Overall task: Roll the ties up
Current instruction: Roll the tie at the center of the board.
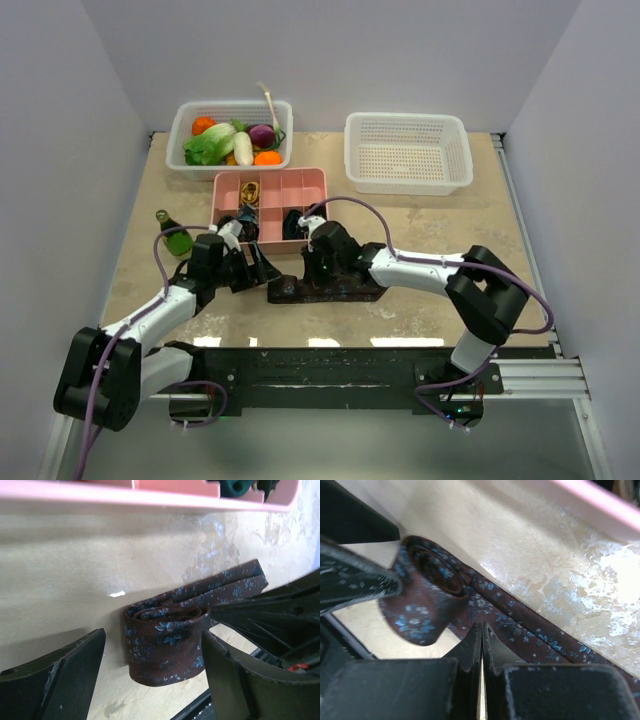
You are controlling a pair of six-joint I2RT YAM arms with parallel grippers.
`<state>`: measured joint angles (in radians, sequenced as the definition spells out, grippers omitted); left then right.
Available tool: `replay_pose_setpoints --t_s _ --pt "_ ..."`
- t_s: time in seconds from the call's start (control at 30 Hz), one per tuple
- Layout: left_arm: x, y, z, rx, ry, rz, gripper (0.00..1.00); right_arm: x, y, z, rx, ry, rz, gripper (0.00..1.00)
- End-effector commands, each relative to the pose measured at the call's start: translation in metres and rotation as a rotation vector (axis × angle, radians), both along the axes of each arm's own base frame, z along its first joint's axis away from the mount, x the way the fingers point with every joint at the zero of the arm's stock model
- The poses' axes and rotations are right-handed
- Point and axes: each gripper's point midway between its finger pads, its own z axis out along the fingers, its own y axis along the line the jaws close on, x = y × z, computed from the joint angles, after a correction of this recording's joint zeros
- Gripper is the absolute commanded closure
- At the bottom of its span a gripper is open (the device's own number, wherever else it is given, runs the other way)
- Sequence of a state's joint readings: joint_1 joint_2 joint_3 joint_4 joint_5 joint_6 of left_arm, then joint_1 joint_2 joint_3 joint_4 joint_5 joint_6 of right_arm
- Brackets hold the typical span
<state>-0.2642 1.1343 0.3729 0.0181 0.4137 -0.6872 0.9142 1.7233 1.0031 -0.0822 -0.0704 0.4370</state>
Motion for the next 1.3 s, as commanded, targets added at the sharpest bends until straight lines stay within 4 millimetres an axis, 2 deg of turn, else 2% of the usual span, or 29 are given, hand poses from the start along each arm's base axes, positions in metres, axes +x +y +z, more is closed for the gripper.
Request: replay_pose_setpoints --t_s 0.0,0.2,0.33,0.47,0.57,0.8,1.13,1.27 --pt "0.012 0.01 0.018 0.061 -0.051 0.045 0.17 0.01 0.017 0.056 0.128 -0.091 0.015 1.0" --pt "0.01 0.013 0.014 0.054 -0.032 0.063 0.16 0.009 0.037 0.075 0.196 -0.111 0.077 1.0" --pt "0.005 0.013 0.01 0.01 -0.022 0.051 0.16 0.003 0.053 0.072 0.228 -0.092 0.131 1.0" --pt "0.002 0.012 0.006 -0.009 -0.01 0.046 0.16 -0.002 0.062 0.055 0.222 -0.058 0.154 1.0" --pt "0.004 0.011 0.006 -0.02 -0.026 0.046 0.16 -0.002 0.063 0.045 0.212 -0.043 0.156 1.0" --pt "-0.01 0.005 -0.007 -0.079 0.019 0.027 0.17 -0.004 0.057 0.017 0.173 -0.01 0.134 1.0" --pt "-0.026 -0.008 -0.017 -0.184 0.091 -0.002 0.19 -0.003 0.044 0.012 0.165 -0.019 0.069 1.0" --pt "-0.03 -0.007 -0.024 -0.182 0.12 0.002 0.21 -0.008 0.036 0.002 0.15 -0.002 0.056 1.0"
